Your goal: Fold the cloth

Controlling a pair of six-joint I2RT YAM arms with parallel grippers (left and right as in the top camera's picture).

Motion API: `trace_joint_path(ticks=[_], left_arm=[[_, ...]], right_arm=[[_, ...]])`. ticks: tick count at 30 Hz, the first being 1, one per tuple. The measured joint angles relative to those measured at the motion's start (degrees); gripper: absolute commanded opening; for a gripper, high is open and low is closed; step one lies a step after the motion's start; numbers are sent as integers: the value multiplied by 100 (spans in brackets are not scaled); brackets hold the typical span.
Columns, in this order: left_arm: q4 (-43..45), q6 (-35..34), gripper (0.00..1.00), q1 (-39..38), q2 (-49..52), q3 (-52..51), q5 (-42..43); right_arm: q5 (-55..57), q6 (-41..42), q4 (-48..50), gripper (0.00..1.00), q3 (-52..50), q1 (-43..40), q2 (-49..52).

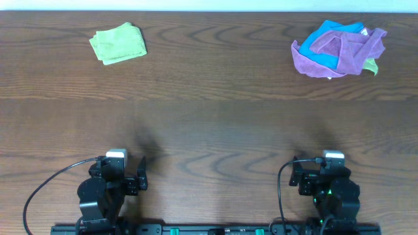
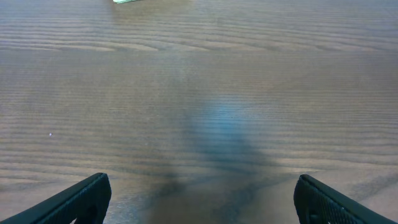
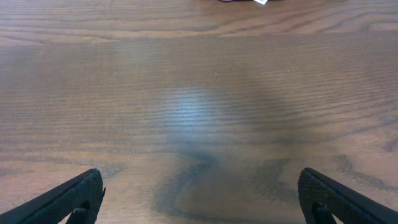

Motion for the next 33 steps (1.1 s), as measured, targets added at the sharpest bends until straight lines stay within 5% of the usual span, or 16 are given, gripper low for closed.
trace_joint_path(ticks=[11, 33], left_arm=[[-4, 0, 95, 0, 0, 0, 2], [2, 0, 95, -2, 0, -2, 0]], right_arm=[[0, 256, 96, 99, 531, -199, 625], [127, 763, -549, 99, 5692, -439, 6190]])
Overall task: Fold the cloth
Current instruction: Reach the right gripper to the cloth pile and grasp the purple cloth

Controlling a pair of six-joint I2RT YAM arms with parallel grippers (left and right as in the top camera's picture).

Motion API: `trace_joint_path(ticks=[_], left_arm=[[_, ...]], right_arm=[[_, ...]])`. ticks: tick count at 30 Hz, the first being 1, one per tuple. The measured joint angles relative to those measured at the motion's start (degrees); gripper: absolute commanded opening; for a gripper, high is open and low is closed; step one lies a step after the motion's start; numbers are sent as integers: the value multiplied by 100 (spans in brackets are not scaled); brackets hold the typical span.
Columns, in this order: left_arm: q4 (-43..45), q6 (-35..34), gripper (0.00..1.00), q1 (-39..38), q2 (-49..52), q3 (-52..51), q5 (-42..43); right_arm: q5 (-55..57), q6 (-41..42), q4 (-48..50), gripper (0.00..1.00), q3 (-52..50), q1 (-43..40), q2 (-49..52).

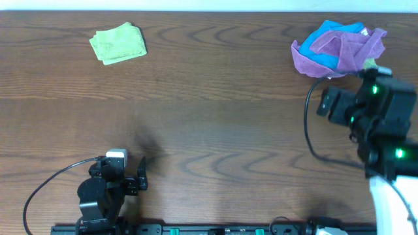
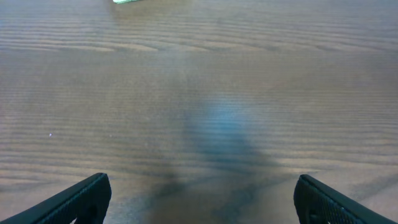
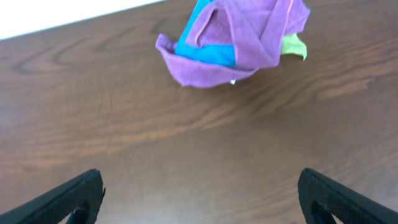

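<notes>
A crumpled pile of cloths (image 1: pixel 336 47) lies at the table's far right: a purple cloth (image 3: pixel 239 37) draped over a blue one (image 3: pixel 202 50), with a lime corner (image 3: pixel 292 45) showing. My right gripper (image 3: pixel 199 199) is open and empty, raised just short of the pile, which fills the top of the right wrist view. A folded green cloth (image 1: pixel 118 43) sits at the far left. My left gripper (image 2: pixel 199 202) is open and empty, low over bare wood at the near left.
The brown wooden table (image 1: pixel 209 124) spans the whole view. My right arm (image 1: pixel 375 108) reaches up along the right side. The left arm's base (image 1: pixel 104 192) and its cable stay at the near edge.
My right arm has left its resting spot at the near edge and now hovers close to the purple and blue pile at the far right. Its gripper stays open. The left arm has not moved.
</notes>
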Motion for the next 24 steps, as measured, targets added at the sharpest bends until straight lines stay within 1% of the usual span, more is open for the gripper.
trace_joint_path(ticks=[4, 10, 17, 21, 24], left_arm=[[0, 0, 95, 0, 0, 0, -15], [-2, 0, 95, 0, 0, 0, -20], [-2, 0, 95, 0, 0, 0, -15], [0, 0, 95, 0, 0, 0, -17], [0, 0, 95, 0, 0, 0, -15]], right_arm=[[160, 50, -177, 99, 739, -17, 728], [330, 79, -107, 99, 1707, -197, 1749], [389, 7, 28, 99, 2522, -481, 2994], [402, -35, 195, 99, 2750, -540, 3565], [446, -76, 420, 99, 2754, -546, 3766]])
